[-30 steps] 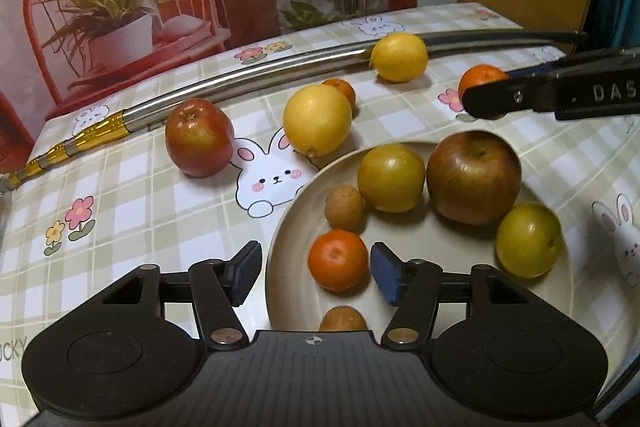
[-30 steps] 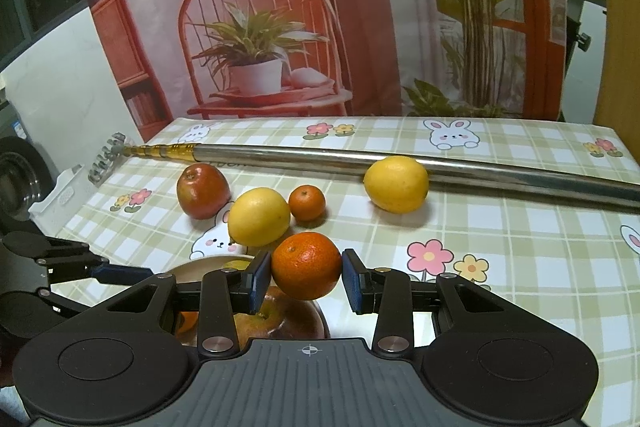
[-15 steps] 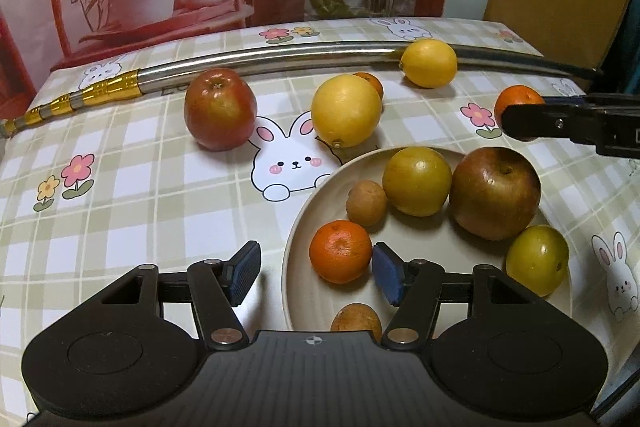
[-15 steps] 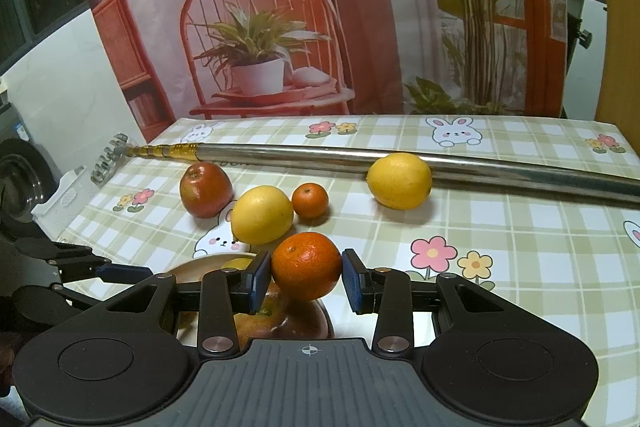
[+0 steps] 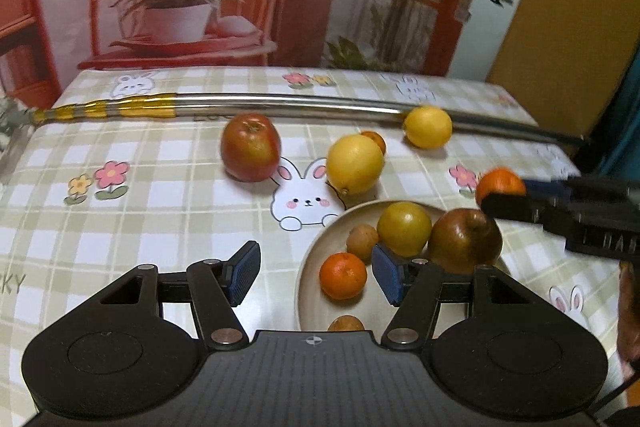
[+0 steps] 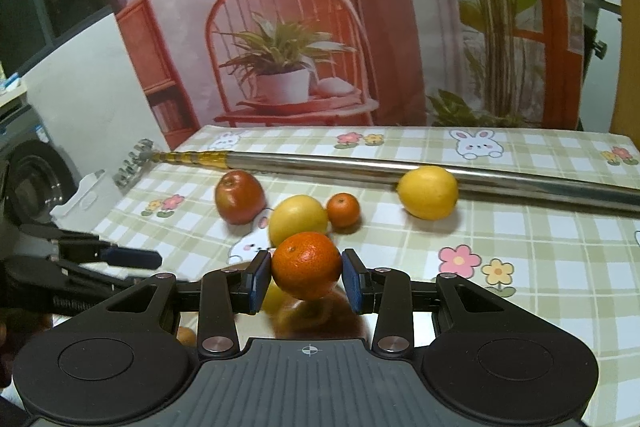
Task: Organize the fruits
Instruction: 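Carry the tangerine into the beige plate and open the right gripper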
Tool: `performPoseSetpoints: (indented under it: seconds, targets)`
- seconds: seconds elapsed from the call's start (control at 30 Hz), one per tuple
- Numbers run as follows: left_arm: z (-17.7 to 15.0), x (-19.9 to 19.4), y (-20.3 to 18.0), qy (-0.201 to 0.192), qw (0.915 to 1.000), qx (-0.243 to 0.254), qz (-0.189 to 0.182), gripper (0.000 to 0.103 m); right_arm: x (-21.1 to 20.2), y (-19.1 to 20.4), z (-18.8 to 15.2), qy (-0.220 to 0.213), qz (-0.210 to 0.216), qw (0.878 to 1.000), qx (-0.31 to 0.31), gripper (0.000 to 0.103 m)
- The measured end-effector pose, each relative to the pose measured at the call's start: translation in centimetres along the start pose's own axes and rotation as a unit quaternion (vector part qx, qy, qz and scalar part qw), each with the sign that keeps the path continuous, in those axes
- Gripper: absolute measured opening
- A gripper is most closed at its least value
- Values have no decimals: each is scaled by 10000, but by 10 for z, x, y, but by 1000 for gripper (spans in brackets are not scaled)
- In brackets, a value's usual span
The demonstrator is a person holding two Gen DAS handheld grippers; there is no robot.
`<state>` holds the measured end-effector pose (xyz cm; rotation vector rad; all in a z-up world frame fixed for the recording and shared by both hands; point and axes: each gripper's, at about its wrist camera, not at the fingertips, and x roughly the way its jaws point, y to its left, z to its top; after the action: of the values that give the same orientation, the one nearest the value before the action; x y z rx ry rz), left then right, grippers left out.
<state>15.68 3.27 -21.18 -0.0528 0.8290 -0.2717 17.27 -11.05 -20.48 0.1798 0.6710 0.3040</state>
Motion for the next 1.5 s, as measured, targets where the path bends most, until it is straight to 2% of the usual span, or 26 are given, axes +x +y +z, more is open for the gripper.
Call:
performPoseSetpoints:
  seconds: [0.17, 0.47, 0.73, 0.9, 1.2, 1.37, 1.5]
  targets:
    - [-7, -15, 3, -75, 9997, -203, 61, 64, -6, 15, -8, 77, 113, 9998, -160, 35]
    - [-27, -36, 0, -307, 9992, -250, 92, 64, -14, 43, -31, 259, 173, 9987, -414, 35]
    - [-44, -53, -3, -444, 9986, -277, 35, 64, -17, 51, -65, 581, 291, 9978, -143, 35]
    - [-49, -61, 2, -524, 9977, -405, 115, 65, -10, 64, -83, 844, 372, 9955, -227, 35]
    - [-50, -57, 10, -518, 9965, -598, 275, 65, 0, 64, -84, 953, 475, 9942, -150, 35]
    - [-49, -54, 14, -489, 9960, -657, 360, 65, 10, 67, -85, 1094, 677, 9914, -250, 36]
    - [-48, -50, 12, -430, 9966, -600, 375, 65, 12, 71, -85, 1095, 738, 9906, -345, 42]
